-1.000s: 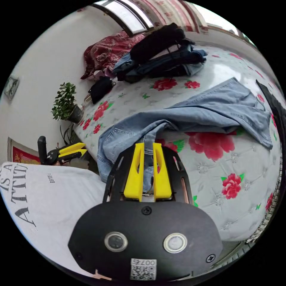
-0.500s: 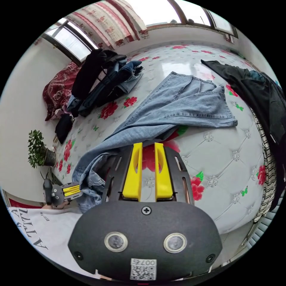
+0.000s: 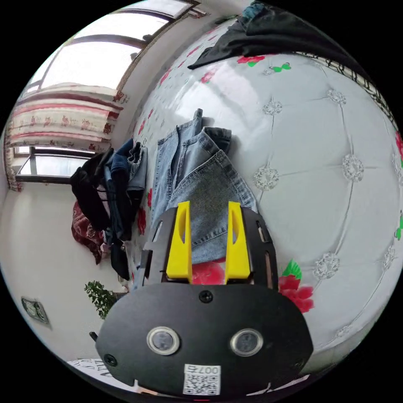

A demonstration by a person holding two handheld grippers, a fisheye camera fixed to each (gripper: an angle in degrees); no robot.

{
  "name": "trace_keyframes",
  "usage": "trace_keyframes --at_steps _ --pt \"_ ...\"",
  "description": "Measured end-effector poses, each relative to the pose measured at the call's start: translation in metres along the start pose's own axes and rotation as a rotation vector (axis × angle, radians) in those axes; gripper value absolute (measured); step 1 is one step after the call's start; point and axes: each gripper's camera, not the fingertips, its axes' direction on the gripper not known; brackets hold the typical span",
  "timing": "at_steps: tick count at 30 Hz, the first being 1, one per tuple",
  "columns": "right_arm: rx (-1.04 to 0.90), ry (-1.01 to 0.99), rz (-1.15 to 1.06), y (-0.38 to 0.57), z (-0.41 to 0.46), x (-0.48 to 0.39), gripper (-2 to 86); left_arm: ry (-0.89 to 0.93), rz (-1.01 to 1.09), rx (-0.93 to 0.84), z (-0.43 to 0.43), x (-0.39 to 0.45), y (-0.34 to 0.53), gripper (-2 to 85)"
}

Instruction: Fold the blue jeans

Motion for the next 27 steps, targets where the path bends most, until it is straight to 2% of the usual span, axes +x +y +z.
trace_keyframes --at_steps 2,5,6,8,9,10,11,13,14,16,18,21,25,27 --pt "-0.033 0.035 -0.112 0.009 -0.003 -0.022 9.9 0.007 -0.023 0.022 -0.011 0.002 0.013 9.5" --pt "-0.013 0.221 -0.53 0.05 -0.003 -0.076 9.5 0.005 0.028 0.016 -0.014 0.019 0.039 12.7" --pt "-0.085 0.313 -0.671 0.065 0.01 -0.088 9.3 0.029 0.068 -0.034 -0.003 0.031 0.047 14.3" --pt "-0.255 0.476 -0.806 0.083 0.042 -0.09 8.6 0.051 0.12 -0.128 0.023 0.052 0.059 16.3" --pt "-0.285 0.564 -0.869 0.093 0.056 -0.087 7.8 0.057 0.156 -0.191 0.045 0.067 0.066 17.1" --pt "-0.24 0.566 -0.918 0.1 0.052 -0.088 6.9 0.047 0.177 -0.218 0.056 0.075 0.069 16.9" --pt "-0.208 0.653 -0.918 0.103 0.056 -0.087 5.0 -0.017 0.215 -0.261 0.079 0.088 0.073 16.6" --pt "-0.234 0.64 -0.87 0.096 0.055 -0.09 2.4 -0.149 0.252 -0.319 0.11 0.1 0.074 13.1" --pt "-0.247 0.604 -0.793 0.087 0.049 -0.092 1.5 -0.19 0.264 -0.35 0.124 0.102 0.071 8.7" --pt "-0.189 0.526 -0.699 0.081 0.026 -0.097 0.7 -0.171 0.244 -0.354 0.127 0.096 0.064 3.9" --pt "-0.021 0.378 -0.66 0.088 -0.029 -0.108 0.1 -0.121 0.188 -0.234 0.096 0.08 0.053 1.0" --pt "0.173 0.257 -0.629 0.115 -0.111 -0.121 -0.1 -0.16 0.204 -0.077 0.038 0.059 0.045 -0.1" --pt "0.374 0.242 -0.715 0.162 -0.206 -0.15 -0.2 -0.121 0.187 0.045 -0.024 0.026 0.037 -0.5" --pt "0.53 0.249 -0.783 0.19 -0.264 -0.175 -0.1 -0.034 0.167 0.134 -0.058 0.006 0.027 -0.5"
